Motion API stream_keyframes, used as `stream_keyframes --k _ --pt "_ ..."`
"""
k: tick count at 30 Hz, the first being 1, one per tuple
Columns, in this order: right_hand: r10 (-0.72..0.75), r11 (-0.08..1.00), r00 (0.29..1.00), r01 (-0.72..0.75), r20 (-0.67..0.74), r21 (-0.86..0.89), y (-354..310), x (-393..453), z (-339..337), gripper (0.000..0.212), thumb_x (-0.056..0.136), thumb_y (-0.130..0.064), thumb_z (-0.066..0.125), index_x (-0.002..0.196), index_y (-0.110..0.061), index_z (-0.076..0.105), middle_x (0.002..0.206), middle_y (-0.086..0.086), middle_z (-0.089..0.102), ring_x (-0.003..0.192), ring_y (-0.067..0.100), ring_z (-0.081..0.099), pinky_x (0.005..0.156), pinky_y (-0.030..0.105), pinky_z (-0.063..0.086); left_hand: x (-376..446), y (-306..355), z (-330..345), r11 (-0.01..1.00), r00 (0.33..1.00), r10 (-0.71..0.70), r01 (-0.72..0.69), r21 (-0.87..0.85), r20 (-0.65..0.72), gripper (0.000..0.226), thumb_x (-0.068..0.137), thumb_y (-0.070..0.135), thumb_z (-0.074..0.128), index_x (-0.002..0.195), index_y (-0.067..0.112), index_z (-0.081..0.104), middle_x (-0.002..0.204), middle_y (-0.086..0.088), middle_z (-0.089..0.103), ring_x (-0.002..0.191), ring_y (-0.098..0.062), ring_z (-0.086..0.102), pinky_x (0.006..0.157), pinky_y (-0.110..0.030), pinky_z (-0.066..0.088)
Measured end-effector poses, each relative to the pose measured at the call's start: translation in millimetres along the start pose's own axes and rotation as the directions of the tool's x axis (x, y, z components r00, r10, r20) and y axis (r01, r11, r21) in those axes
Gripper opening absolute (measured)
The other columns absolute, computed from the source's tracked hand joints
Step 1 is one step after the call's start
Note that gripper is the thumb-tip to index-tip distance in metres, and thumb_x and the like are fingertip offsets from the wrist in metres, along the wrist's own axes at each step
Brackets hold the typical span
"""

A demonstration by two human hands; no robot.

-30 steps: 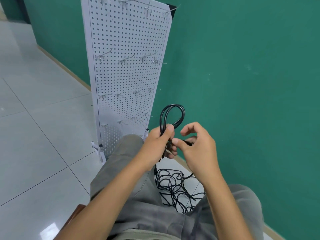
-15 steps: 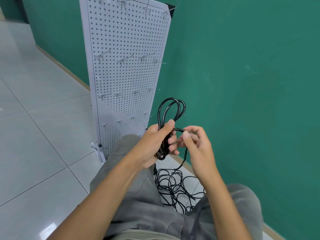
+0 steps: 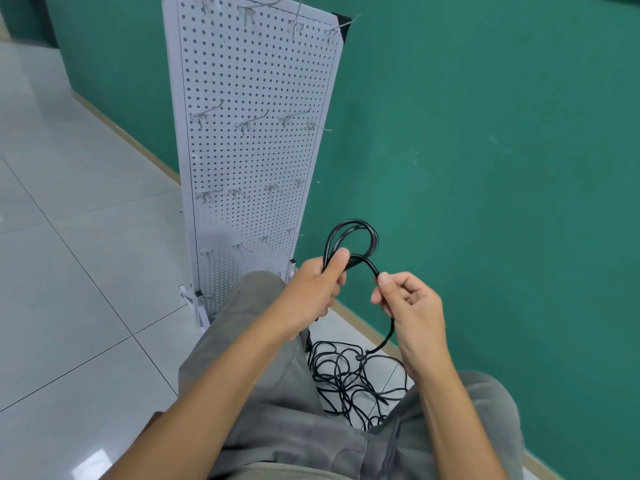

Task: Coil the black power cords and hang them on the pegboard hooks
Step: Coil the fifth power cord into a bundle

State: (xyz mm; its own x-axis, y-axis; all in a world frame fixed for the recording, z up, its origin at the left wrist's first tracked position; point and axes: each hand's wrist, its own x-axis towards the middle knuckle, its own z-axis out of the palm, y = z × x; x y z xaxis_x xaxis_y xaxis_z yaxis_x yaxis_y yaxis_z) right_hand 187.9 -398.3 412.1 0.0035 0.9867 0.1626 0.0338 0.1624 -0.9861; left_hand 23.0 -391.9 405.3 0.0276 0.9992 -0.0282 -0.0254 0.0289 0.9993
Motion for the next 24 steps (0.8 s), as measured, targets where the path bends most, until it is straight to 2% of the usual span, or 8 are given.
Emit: stream_keyframes --k 3,8,10,13,17,19,22,24 --pt "-0.032 0.999 0.998 0.03 -0.053 -0.031 -7 2 7 0.023 0.104 -0.023 0.057 0.085 -0.01 0.064 0.075 0.001 0.066 0.062 0.012 0.047 0.063 0.023 0.044 -4 -2 11 1.0 0.999 -0.004 0.004 -0.004 0.054 0.044 0.106 0.052 0.041 0.08 0.017 0.048 0.057 0.008 0.031 0.05 -0.014 0.027 0.051 -0.031 0.023" --pt "-0.058 0.997 0.969 0.043 -0.24 -0.069 -14 5 22 0.031 0.106 -0.032 0.049 0.085 -0.014 0.063 0.131 -0.009 0.053 0.114 0.003 0.06 0.09 0.036 0.058 -9 -9 32 0.99 0.991 0.122 -0.126 0.069 0.063 0.029 0.109 0.033 0.047 0.086 0.017 0.056 0.076 -0.003 0.058 0.057 -0.024 0.061 0.049 -0.027 0.039" --pt "-0.082 0.993 0.961 0.057 -0.262 -0.101 -21 6 23 0.033 0.105 -0.033 0.05 0.081 -0.013 0.059 0.138 -0.012 0.052 0.109 -0.012 0.059 0.093 0.033 0.054 -8 -12 34 0.983 0.986 0.148 -0.154 0.099 0.073 0.02 0.108 0.03 0.05 0.096 0.019 0.061 0.091 -0.006 0.065 0.063 -0.026 0.069 0.05 -0.027 0.042" --pt "-0.109 0.992 0.958 0.089 -0.264 -0.088 -31 9 26 0.032 0.105 -0.032 0.053 0.078 -0.014 0.057 0.139 -0.01 0.056 0.106 -0.004 0.064 0.089 0.03 0.056 -9 -13 37 0.971 0.976 0.181 -0.197 0.134 0.123 0.012 0.108 0.025 0.051 0.103 0.018 0.06 0.088 -0.001 0.066 0.067 -0.026 0.071 0.055 -0.026 0.043" --pt "-0.056 0.998 0.964 0.06 -0.258 0.008 -42 15 33 0.032 0.104 -0.035 0.055 0.074 -0.026 0.061 0.137 -0.013 0.056 0.113 0.017 0.067 0.06 0.026 0.053 -10 -13 34 0.931 0.962 0.222 -0.258 0.259 0.162 0.018 0.107 0.022 0.05 0.124 0.018 0.055 0.067 0.019 0.063 0.062 0.004 0.057 0.062 -0.014 0.038" --pt "-0.037 0.999 0.971 0.04 -0.237 0.005 -45 16 35 0.031 0.104 -0.038 0.054 0.075 -0.031 0.063 0.134 -0.01 0.059 0.114 0.024 0.068 0.057 0.025 0.048 -12 -9 30 0.921 0.954 0.244 -0.284 0.267 0.174 0.021 0.107 0.019 0.049 0.128 0.015 0.053 0.071 0.021 0.065 0.067 0.008 0.059 0.069 -0.013 0.04" --pt "-0.021 0.999 0.972 0.031 -0.235 0.037 -47 18 36 0.015 0.105 -0.032 0.054 0.095 -0.021 0.054 0.122 0.002 0.063 0.096 0.005 0.072 0.067 0.029 0.059 -12 -7 27 0.931 0.937 0.284 -0.32 0.174 0.201 0.016 0.109 0.018 0.048 0.124 0.012 0.051 0.086 -0.002 0.066 0.077 -0.011 0.066 0.086 -0.028 0.051" --pt "0.003 0.997 0.981 0.011 -0.196 0.07 -51 19 35 0.008 0.105 -0.027 0.054 0.105 -0.021 0.049 0.114 0.004 0.067 0.094 0.007 0.073 0.075 0.031 0.06 -13 -7 29 0.949 0.929 0.275 -0.304 0.085 0.247 0.013 0.109 0.016 0.047 0.121 0.011 0.049 0.077 -0.01 0.058 0.071 -0.023 0.061 0.082 -0.04 0.055"
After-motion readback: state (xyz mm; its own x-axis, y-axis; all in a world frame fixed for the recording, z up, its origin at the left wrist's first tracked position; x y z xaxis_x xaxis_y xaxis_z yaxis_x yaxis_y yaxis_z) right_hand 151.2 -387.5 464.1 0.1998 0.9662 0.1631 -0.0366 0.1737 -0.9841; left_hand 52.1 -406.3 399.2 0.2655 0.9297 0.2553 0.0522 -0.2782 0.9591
